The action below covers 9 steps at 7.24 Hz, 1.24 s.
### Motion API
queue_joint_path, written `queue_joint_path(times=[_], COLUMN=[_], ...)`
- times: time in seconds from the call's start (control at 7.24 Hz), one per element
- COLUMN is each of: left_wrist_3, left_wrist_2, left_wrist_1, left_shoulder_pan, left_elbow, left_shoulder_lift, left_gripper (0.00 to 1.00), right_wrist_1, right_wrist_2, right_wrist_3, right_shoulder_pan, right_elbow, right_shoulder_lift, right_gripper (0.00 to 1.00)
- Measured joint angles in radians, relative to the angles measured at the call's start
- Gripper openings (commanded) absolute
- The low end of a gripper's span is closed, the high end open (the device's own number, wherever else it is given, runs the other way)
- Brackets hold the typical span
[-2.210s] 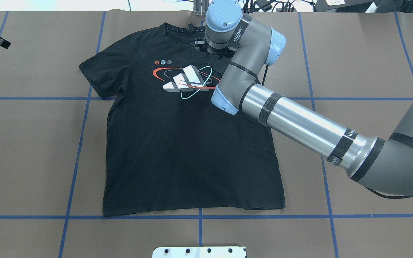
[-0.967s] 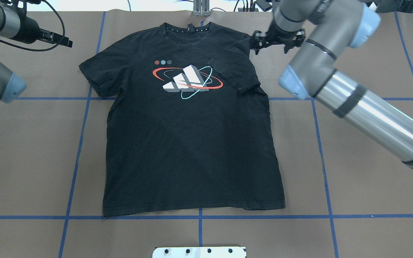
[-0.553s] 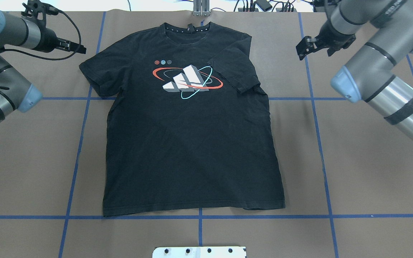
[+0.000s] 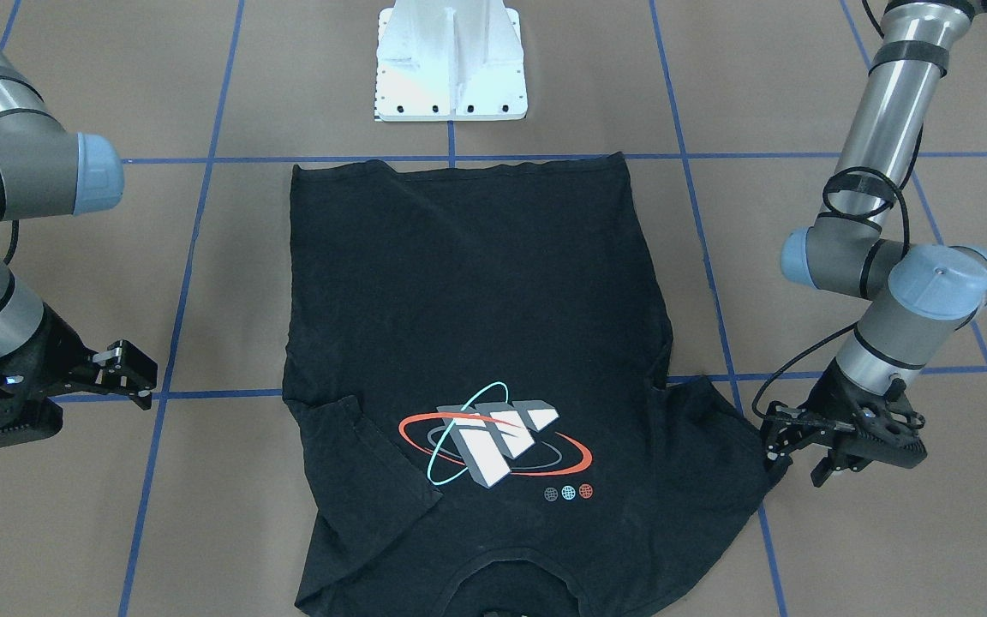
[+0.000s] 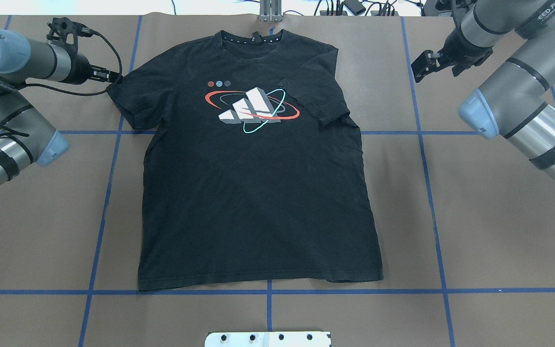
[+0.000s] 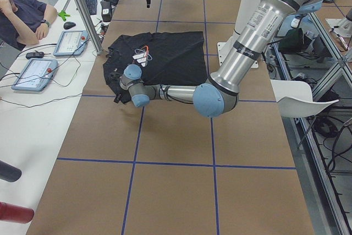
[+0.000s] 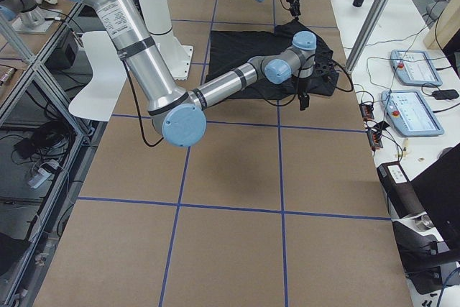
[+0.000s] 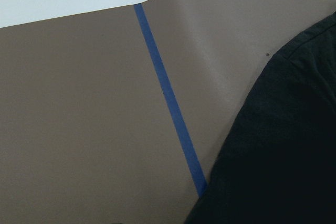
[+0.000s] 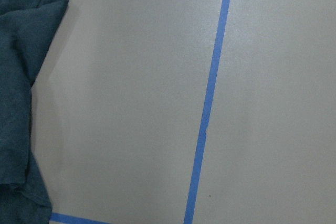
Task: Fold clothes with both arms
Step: 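Raise the right gripper off the shirt while the left gripper approaches, then fold the sleeve nearest the left gripper inward across the shirt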
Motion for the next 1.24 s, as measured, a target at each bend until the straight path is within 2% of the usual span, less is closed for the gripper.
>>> queue_joint_path(times=[0.14,0.28,0.55,0.69,0.83,0.97,1.24], left_wrist_3=[0.000,0.000,0.000,0.000,0.000,0.001,0.001], left_wrist_2=[0.001,0.001,0.002,0.002,0.002,0.002,-0.001], left_wrist_1=[-0.014,-0.022,-0.027,-0.027,-0.027,-0.028,-0.028], left_shoulder_pan=[0.003,0.007,0.011,0.012,0.013,0.013,0.013], left_elbow=[0.015,0.025,0.033,0.035,0.036,0.037,0.032], left_shoulder_lift=[0.000,0.002,0.005,0.005,0.005,0.005,0.006], left_gripper=[0.67,0.60,0.27,0.23,0.14,0.00,0.00], right_wrist_1=[0.001,0.002,0.003,0.003,0.004,0.004,0.003], right_wrist_2=[-0.001,-0.002,-0.003,-0.003,-0.004,-0.005,-0.005], right_wrist_3=[0.000,0.000,0.000,0.000,0.000,0.000,0.000], right_shoulder_pan=[0.000,-0.001,-0.001,-0.001,-0.002,-0.002,-0.003], right_elbow=[-0.002,-0.003,-0.004,-0.004,-0.004,-0.005,-0.005], right_shoulder_lift=[0.000,0.001,0.001,0.001,0.001,0.001,0.003], right_gripper=[1.00,1.00,1.00,1.00,1.00,1.00,1.00])
